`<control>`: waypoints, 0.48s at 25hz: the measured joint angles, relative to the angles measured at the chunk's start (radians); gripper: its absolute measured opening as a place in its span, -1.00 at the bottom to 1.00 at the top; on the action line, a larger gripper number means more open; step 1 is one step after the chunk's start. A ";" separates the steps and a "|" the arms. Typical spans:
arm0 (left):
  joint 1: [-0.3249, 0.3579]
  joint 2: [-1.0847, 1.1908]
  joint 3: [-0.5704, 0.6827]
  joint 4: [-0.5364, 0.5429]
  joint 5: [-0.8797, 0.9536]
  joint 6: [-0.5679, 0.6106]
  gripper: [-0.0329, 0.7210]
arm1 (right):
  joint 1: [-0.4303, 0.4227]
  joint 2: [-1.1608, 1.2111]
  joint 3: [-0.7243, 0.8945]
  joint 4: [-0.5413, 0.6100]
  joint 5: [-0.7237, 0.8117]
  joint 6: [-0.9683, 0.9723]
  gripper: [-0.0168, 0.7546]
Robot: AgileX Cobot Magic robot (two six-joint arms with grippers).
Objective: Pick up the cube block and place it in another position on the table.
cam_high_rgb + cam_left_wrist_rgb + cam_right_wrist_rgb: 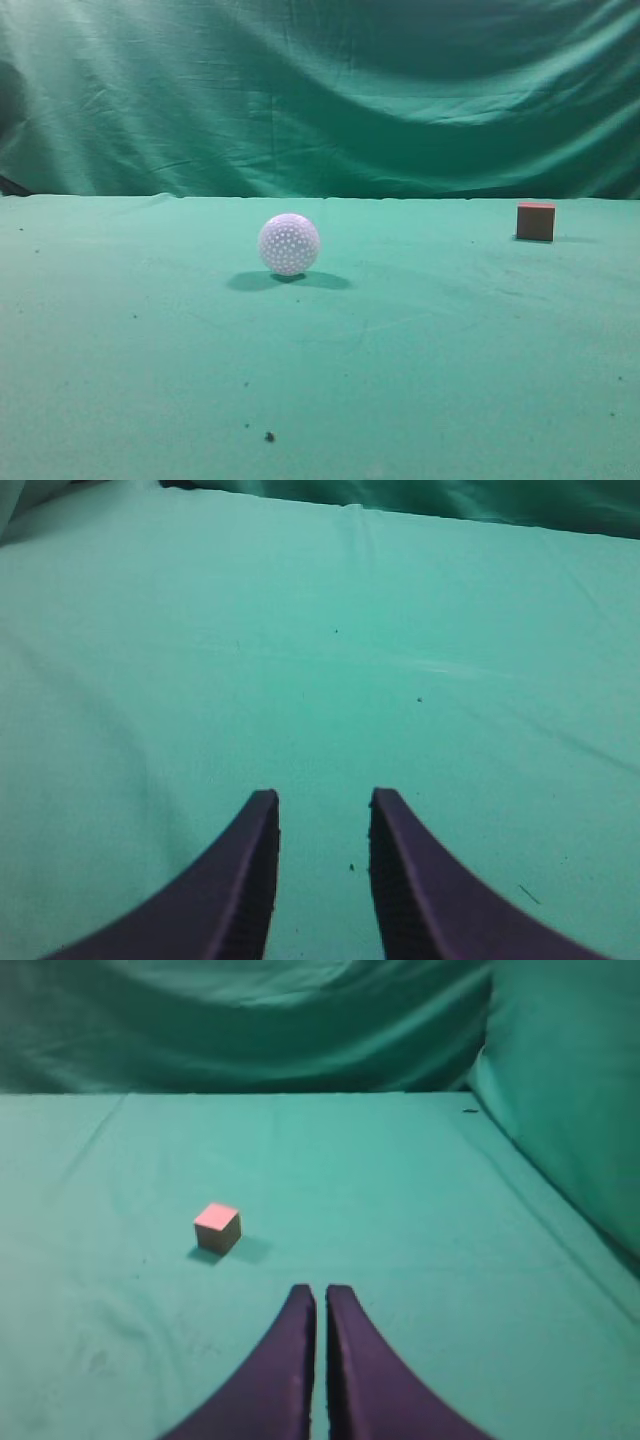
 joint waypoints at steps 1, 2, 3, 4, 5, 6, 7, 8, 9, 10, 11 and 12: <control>0.000 0.000 0.000 0.000 0.000 0.000 -0.22 | -0.016 -0.038 0.056 0.001 -0.041 0.003 -0.96; 0.000 0.000 0.000 0.000 0.000 0.000 -0.22 | -0.029 -0.073 0.108 0.004 -0.082 0.010 -0.96; 0.000 0.000 0.000 0.000 0.000 0.000 -0.22 | -0.034 -0.101 0.147 0.007 -0.116 0.021 -0.96; 0.000 0.000 0.000 0.000 0.000 0.000 -0.22 | -0.036 -0.113 0.197 0.009 -0.145 0.037 -0.96; 0.000 0.000 0.000 0.000 0.000 0.000 -0.22 | -0.037 -0.116 0.224 0.010 -0.166 0.051 -0.96; 0.000 0.000 0.000 0.000 0.000 0.000 -0.22 | -0.037 -0.116 0.244 0.017 -0.178 0.069 -0.96; 0.000 0.000 0.000 0.000 0.000 0.000 -0.22 | -0.037 -0.118 0.248 0.019 -0.171 0.079 -0.96; 0.000 0.000 0.000 0.000 0.000 0.000 -0.22 | -0.037 -0.118 0.248 0.023 -0.158 0.088 -0.96; 0.000 0.000 0.000 0.000 0.000 0.000 -0.22 | -0.037 -0.118 0.248 0.023 -0.142 0.094 -0.96; 0.000 0.000 0.000 0.000 0.000 0.000 -0.22 | -0.037 -0.118 0.248 0.023 -0.120 0.095 -0.96; 0.000 0.000 0.000 0.000 0.000 0.000 -0.22 | -0.037 -0.118 0.248 0.025 -0.092 0.095 -0.96; 0.000 0.000 0.000 0.000 0.000 0.000 -0.22 | -0.037 -0.118 0.248 0.025 -0.072 0.095 -0.96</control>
